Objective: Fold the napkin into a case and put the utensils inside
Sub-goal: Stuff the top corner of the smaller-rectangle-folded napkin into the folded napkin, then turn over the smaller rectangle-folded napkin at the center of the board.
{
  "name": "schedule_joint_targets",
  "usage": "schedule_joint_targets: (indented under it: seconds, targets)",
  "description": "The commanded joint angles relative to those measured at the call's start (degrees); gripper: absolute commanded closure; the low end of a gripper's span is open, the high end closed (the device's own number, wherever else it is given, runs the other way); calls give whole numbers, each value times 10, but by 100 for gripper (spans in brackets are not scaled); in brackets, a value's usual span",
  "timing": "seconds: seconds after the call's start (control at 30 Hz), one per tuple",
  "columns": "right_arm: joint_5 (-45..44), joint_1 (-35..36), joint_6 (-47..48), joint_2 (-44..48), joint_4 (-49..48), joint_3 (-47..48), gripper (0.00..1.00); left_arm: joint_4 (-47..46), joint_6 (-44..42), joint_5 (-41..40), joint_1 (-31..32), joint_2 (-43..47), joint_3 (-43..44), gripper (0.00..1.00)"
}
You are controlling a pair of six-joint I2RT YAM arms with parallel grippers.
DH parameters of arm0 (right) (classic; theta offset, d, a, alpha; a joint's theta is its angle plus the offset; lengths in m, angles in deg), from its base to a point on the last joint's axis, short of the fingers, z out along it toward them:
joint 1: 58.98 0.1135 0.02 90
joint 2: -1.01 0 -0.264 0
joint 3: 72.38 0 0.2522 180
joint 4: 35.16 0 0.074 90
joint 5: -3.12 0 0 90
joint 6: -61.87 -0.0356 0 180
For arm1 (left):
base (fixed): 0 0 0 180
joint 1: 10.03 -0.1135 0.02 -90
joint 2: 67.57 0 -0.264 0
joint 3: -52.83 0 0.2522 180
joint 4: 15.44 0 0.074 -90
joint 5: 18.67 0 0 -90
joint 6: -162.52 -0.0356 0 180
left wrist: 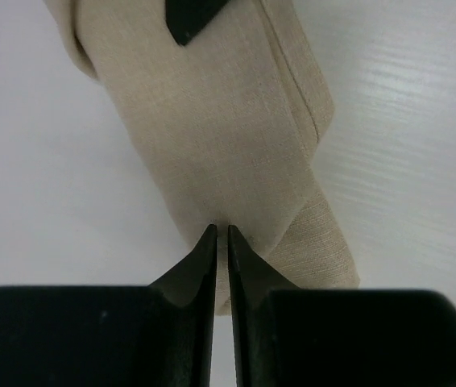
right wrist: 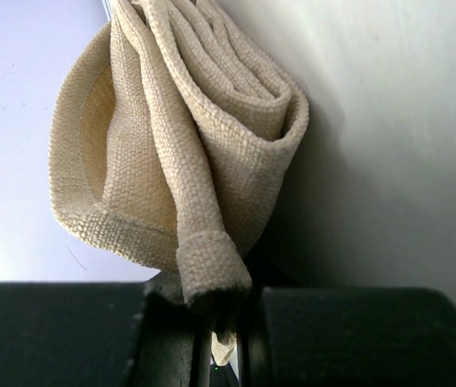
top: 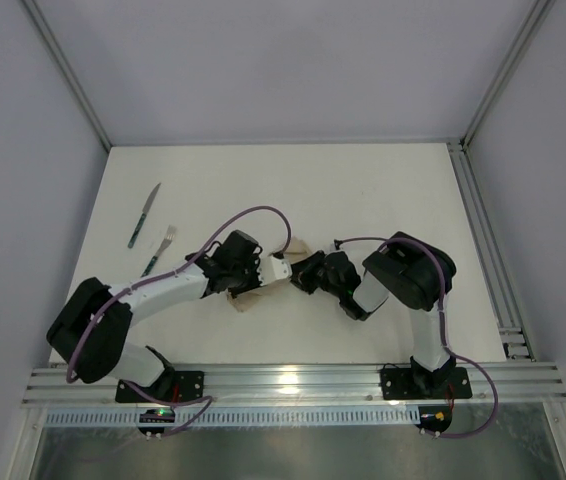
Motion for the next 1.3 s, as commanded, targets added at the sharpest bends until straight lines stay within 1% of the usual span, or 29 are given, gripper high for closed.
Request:
schedule_joint_targets:
  seconds: [0.0,0.13,0.23,0.33,0.43,0.57,0.67,0.77,0.87,1.0,1.03,1.13,1.17,1.27]
  targets:
    - [-11,-2,15,-6,-20,-9,96,-26,-16,-28,-4,-36,-24,90]
    - [-9,-5,14,-5,-27,-12,96,-27,-12,-20,-4,-73,-34,92]
    - [-10,-8,17,-4,-27,-13,96,-32,-8,-13,-4,-79,-42,93]
    - [-10,-9,17,-4,-26,-14,96,-23,1,-4,-4,-58,-39,93]
    - [-9,-10,18,-5,-28,-16,96,-4,9,-3,-4,-13,-25,92]
    - [-7,-14,19,-3,-32,-15,96,1,16,-4,-25,45,-9,89]
    - [-5,-14,21,-2,-36,-14,96,-3,11,-10,-34,46,-9,89]
    - [1,-17,31,2,-52,-13,96,-2,11,-16,-34,25,-11,89]
    - [11,-21,55,17,-63,-11,96,-5,17,-28,-36,29,-13,89]
    - [21,-29,105,68,-20,-4,96,-3,18,-49,-43,53,-8,89]
    - [21,-32,117,77,11,-3,96,0,18,-50,-46,63,-3,89]
    - [32,-43,169,120,56,0,96,12,17,-51,-62,77,0,89]
    - [38,-52,193,130,64,1,96,17,17,-69,-67,86,0,89]
    - [83,-67,238,164,112,17,96,22,16,-76,-83,102,-3,89]
